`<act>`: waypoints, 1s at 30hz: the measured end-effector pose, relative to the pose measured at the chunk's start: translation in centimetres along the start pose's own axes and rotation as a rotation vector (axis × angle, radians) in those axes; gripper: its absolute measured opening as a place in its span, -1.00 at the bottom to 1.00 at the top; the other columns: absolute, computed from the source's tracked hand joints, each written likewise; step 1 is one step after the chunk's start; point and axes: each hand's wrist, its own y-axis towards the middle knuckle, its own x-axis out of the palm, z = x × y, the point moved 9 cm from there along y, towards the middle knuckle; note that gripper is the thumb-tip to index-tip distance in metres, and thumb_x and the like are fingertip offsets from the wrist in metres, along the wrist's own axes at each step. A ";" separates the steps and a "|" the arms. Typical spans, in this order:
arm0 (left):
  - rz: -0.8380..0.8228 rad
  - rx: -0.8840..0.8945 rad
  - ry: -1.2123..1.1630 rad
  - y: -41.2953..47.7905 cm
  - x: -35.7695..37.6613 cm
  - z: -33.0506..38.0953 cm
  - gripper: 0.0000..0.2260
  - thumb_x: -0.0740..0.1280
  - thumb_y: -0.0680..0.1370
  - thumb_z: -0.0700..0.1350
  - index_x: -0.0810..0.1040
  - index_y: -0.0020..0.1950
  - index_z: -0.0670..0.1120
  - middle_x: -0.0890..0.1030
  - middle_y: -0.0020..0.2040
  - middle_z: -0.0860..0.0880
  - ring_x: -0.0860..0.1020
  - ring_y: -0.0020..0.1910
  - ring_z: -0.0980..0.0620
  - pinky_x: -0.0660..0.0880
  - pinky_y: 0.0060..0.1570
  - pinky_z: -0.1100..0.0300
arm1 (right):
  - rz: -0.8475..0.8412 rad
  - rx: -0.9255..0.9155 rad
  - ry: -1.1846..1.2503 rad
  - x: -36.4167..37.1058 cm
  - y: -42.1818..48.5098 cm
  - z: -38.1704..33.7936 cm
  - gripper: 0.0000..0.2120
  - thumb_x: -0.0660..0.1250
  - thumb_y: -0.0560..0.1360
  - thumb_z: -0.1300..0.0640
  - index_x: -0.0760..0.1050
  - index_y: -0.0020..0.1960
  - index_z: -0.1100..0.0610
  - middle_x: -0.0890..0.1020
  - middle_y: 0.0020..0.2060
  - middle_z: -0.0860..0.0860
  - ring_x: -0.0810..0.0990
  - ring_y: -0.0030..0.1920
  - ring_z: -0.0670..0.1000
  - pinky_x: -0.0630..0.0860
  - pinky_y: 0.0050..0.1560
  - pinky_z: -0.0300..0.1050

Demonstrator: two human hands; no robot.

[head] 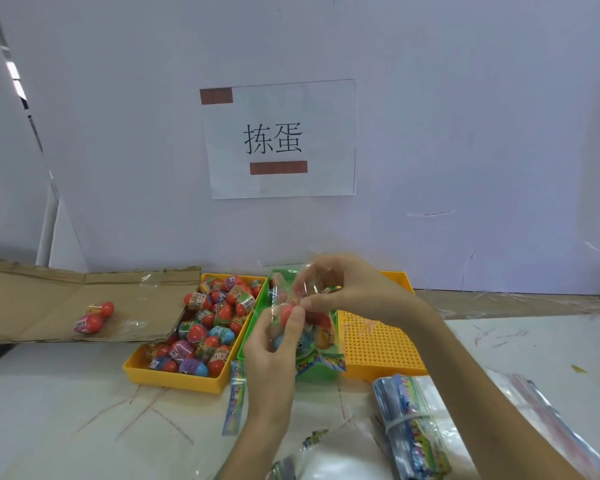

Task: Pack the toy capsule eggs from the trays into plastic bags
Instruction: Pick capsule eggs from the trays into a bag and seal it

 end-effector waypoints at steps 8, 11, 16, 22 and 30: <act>0.084 -0.053 -0.027 0.4 -0.7 -0.2 -0.75 0.26 0.42 0.35 0.69 -0.06 0.40 0.74 0.04 0.13 0.66 0.15 0.11 0.54 0.28 -0.03 | 0.121 -0.014 0.041 -0.4 0.6 0.2 -0.77 0.57 0.40 0.00 0.64 -0.03 0.07 0.69 -0.11 -0.02 0.70 -0.07 0.03 0.69 -0.04 0.02; 0.028 -0.091 -0.113 0.2 0.2 -0.3 -0.71 0.34 0.41 0.28 0.71 0.05 0.27 0.73 0.09 0.04 0.66 0.18 -0.02 0.54 0.28 -0.18 | 0.198 -0.047 0.039 -0.8 0.6 0.0 -0.77 0.60 0.37 -0.01 0.61 -0.04 -0.07 0.67 -0.10 -0.09 0.65 -0.07 -0.05 0.66 -0.03 -0.08; -0.100 -0.187 -0.208 0.0 1.5 -1.3 -0.67 0.52 0.32 0.06 0.71 0.08 0.17 0.73 0.06 -0.04 0.71 0.03 -0.02 0.64 -0.07 0.11 | 0.255 -0.047 0.102 -1.1 0.4 0.2 -0.65 0.63 0.35 0.06 0.62 0.09 -0.03 0.59 -0.03 -0.03 0.65 -0.02 0.03 0.67 0.00 -0.04; 0.074 -0.239 -0.237 0.2 -0.6 -2.2 -0.67 0.53 0.33 0.03 0.72 0.09 0.09 0.65 0.23 -0.12 0.56 0.29 -0.15 0.41 0.39 -0.22 | 0.060 0.011 0.207 0.7 0.5 0.3 -0.74 0.52 0.43 -0.03 0.64 0.07 0.00 0.67 0.03 -0.06 0.67 0.07 0.04 0.66 0.09 0.00; 0.026 -0.068 -0.090 -0.2 0.0 0.0 -0.78 0.43 0.41 0.13 0.70 0.04 0.26 0.73 0.04 0.08 0.65 0.08 0.12 0.53 0.14 0.08 | 0.124 0.003 0.171 0.1 0.6 -0.1 -0.86 0.50 0.50 0.00 0.63 0.03 -0.03 0.68 -0.08 -0.09 0.70 -0.06 -0.07 0.64 -0.02 -0.18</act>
